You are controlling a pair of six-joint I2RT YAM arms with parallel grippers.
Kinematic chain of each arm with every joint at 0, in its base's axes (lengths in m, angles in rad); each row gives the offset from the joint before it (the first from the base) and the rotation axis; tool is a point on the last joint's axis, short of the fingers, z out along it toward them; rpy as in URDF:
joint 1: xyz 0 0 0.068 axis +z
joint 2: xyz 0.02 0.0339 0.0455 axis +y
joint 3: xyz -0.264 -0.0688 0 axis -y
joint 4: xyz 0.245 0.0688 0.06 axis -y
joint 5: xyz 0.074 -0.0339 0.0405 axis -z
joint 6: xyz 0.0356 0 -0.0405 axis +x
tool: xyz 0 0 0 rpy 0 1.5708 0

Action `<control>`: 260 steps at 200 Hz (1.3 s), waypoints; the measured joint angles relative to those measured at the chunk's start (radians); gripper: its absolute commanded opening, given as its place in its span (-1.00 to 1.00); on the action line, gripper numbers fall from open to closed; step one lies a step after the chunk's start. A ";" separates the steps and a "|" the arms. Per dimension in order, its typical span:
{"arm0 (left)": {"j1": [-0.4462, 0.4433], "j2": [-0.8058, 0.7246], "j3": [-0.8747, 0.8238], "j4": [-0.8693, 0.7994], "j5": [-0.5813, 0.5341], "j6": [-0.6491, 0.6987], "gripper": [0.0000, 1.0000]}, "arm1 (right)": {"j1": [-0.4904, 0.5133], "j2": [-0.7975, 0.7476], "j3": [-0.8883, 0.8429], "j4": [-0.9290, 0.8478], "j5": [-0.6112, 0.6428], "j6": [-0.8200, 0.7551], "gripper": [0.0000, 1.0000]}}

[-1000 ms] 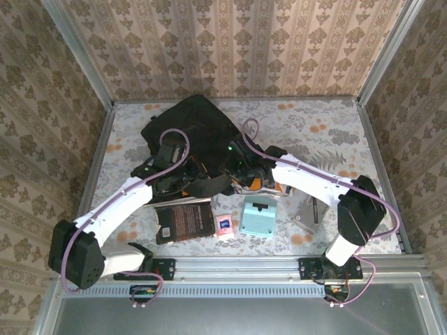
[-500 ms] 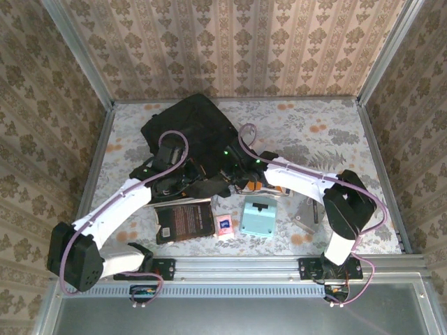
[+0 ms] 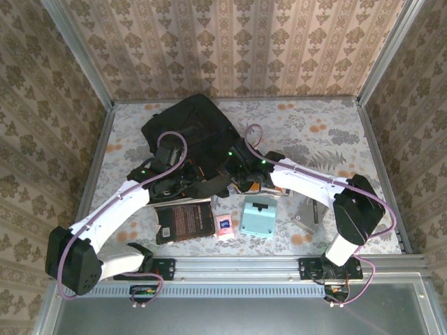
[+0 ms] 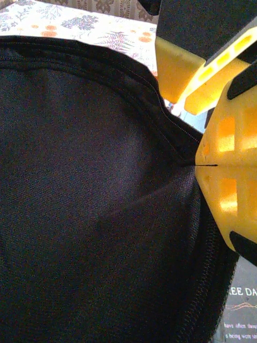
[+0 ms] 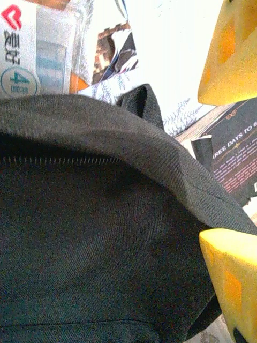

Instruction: Pack the student bag

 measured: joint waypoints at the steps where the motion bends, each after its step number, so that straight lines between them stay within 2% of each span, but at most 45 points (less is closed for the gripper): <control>1: 0.000 0.000 0.000 0.000 0.000 0.000 -1.00 | 0.000 0.000 0.002 -0.003 0.000 0.002 0.34; 63: -0.001 -0.006 0.000 0.000 -0.008 0.004 -1.00 | 0.026 0.052 0.120 -0.076 -0.010 0.108 0.34; 83: -0.001 -0.006 0.000 0.000 -0.012 0.005 -1.00 | 0.032 0.107 0.128 -0.080 -0.014 0.134 0.15; 109: -0.002 -0.006 0.000 -0.008 -0.018 0.007 -1.00 | 0.038 0.141 0.128 -0.079 -0.012 0.152 -0.24; 132: -0.002 -0.006 0.000 -0.022 -0.026 0.014 -1.00 | 0.040 0.138 0.128 -0.063 -0.003 0.164 -0.50; 176: -0.003 -0.006 0.000 -0.048 -0.042 0.038 -1.00 | 0.042 0.122 0.106 -0.043 0.009 0.164 -0.70; 190: -0.004 -0.006 0.000 -0.053 -0.045 0.048 -1.00 | 0.043 0.117 0.101 -0.040 0.011 0.163 -0.68; 197: -0.004 -0.006 0.000 -0.053 -0.047 0.053 -1.00 | 0.043 0.115 0.100 -0.040 0.013 0.161 -0.59; 214: -0.008 -0.007 0.000 -0.058 -0.053 0.064 -1.00 | 0.042 0.105 0.099 -0.041 0.024 0.153 0.00; 227: -0.008 -0.010 0.000 -0.064 -0.058 0.073 -1.00 | 0.039 0.096 0.099 -0.045 0.027 0.139 0.27; 260: -0.012 -0.014 0.000 -0.073 -0.062 0.087 -1.00 | 0.033 0.092 0.148 -0.127 0.030 0.109 0.36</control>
